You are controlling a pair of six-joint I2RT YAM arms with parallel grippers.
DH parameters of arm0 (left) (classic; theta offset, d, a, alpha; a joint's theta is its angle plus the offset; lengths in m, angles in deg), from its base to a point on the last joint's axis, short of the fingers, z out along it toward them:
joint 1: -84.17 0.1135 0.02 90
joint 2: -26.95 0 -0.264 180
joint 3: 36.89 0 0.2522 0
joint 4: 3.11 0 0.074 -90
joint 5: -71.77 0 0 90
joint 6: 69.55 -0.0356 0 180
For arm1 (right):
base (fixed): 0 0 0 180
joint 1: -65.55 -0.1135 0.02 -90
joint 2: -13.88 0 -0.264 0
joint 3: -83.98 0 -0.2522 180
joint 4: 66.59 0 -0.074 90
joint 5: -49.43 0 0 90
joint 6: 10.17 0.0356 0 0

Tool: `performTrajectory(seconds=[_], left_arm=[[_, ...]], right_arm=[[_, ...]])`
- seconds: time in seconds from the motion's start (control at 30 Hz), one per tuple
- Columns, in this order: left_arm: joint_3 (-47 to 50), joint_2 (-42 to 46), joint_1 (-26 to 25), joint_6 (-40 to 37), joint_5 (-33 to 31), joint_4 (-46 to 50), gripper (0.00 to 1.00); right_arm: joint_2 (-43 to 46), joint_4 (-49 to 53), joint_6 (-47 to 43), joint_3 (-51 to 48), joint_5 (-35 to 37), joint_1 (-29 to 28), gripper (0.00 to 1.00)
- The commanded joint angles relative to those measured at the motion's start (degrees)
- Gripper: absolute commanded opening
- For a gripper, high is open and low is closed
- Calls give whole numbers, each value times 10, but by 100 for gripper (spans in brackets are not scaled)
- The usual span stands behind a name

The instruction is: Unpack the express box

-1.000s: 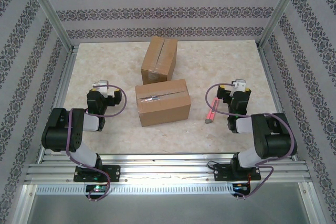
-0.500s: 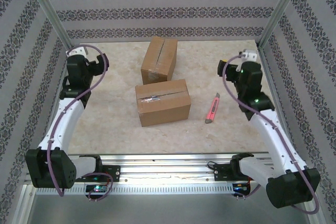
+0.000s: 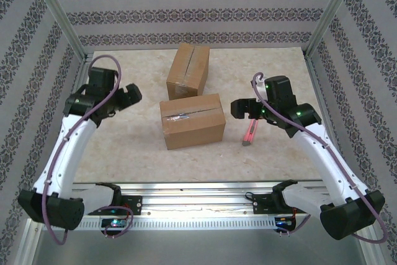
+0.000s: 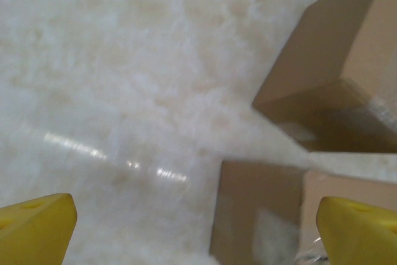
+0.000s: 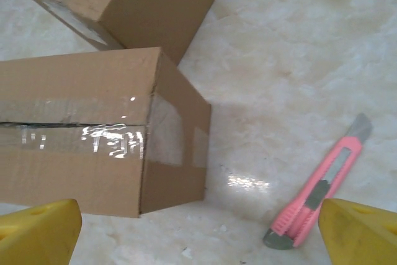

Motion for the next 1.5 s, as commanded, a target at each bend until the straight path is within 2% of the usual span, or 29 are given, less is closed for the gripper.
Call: performTrajectory(seconds=[0.0, 0.17, 0.33, 0.47, 0.63, 0.8, 0.97, 1.2, 1.47], left_arm=[[26, 20, -2, 31, -3, 73, 99], [65, 17, -7, 24, 81, 34, 99], [127, 13, -18, 37, 192, -75, 99], [135, -40, -46, 23, 253, -145, 99], [107, -108, -72, -5, 268, -199, 99], [88, -125, -72, -18, 243, -222, 99], [92, -144, -73, -10, 268, -263, 99], [107, -152, -77, 7, 288, -302, 99], [119, -154, -108, 21, 295, -315, 99]], right_arm=[[-11, 6, 29, 16, -53, -3, 98], [-39, -12, 47, 9, -109, -9, 98], [-44, -71, 97, -25, -123, -25, 98], [-62, -136, 159, -56, -112, -48, 98], [-121, -138, 183, -27, -79, -72, 98], [-169, -157, 206, -8, -79, -82, 98], [-207, -164, 210, 12, -80, -85, 97], [-205, -189, 226, -11, -89, -89, 95], [-171, -224, 262, -57, -122, -100, 92]])
